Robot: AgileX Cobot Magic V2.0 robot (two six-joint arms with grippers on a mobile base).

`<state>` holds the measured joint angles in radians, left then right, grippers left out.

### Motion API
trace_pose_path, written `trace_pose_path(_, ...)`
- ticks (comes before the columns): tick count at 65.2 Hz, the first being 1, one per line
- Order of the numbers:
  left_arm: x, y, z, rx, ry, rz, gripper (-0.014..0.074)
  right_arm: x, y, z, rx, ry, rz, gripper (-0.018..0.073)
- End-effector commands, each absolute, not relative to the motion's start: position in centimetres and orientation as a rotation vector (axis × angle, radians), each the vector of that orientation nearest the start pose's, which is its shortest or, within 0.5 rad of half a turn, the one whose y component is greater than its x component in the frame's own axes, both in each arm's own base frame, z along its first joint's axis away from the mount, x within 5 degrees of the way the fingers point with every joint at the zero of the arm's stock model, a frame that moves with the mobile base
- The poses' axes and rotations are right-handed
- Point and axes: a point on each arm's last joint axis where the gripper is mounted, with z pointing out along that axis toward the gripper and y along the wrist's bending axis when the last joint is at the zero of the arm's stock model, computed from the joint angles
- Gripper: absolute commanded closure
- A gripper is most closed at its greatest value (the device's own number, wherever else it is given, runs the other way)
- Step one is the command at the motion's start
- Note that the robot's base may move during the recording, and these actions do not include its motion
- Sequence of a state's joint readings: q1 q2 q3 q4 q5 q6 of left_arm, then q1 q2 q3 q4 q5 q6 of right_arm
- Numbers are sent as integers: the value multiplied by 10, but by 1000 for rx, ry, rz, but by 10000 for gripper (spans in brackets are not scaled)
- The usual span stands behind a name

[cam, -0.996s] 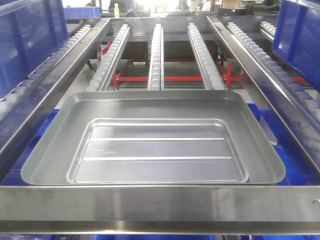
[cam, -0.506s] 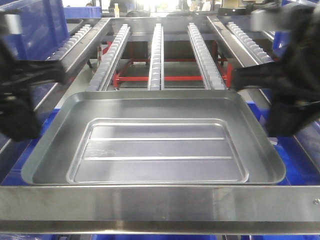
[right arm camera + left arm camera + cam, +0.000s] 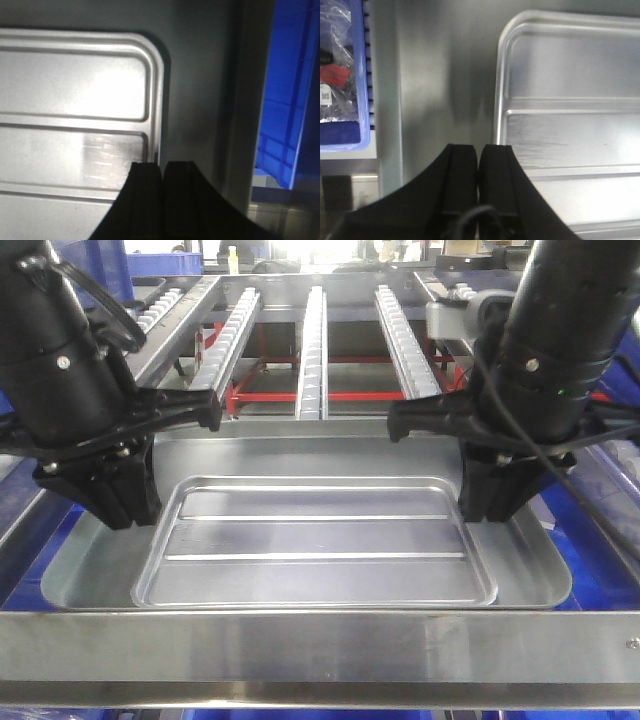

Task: Grab silver tray and place in blue box
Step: 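Lower both grippers, open, onto the tray's two side rims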

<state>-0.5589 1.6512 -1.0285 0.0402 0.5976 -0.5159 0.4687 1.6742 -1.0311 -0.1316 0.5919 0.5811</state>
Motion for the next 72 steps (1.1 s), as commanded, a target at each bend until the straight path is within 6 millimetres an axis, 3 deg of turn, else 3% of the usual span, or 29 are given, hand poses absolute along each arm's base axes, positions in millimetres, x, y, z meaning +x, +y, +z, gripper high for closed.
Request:
trace_pose_path(1, 280, -176, 232, 83, 2654, -345, 604, 301, 147, 227, 17, 2636, 237, 480)
trace_pose_path(9, 280, -176, 232, 83, 2654, -345, 604, 300, 147, 226, 11, 2649, 237, 444)
trace_pose_path(19, 280, -176, 232, 83, 2654, -345, 604, 299, 146, 225, 14, 2664, 229, 228)
trace_pose_path(25, 280, -176, 232, 83, 2652, -346, 604, 299, 146, 225, 14, 2664, 229, 155)
trace_pose_path(53, 278, -180, 232, 22, 2668, -413, 604, 298, 146, 225, 16, 2669, 226, 154)
trace_pose_path(72, 276, -184, 233, 158, 2640, -361, 603, 299, 146, 225, 15, 2664, 230, 154)
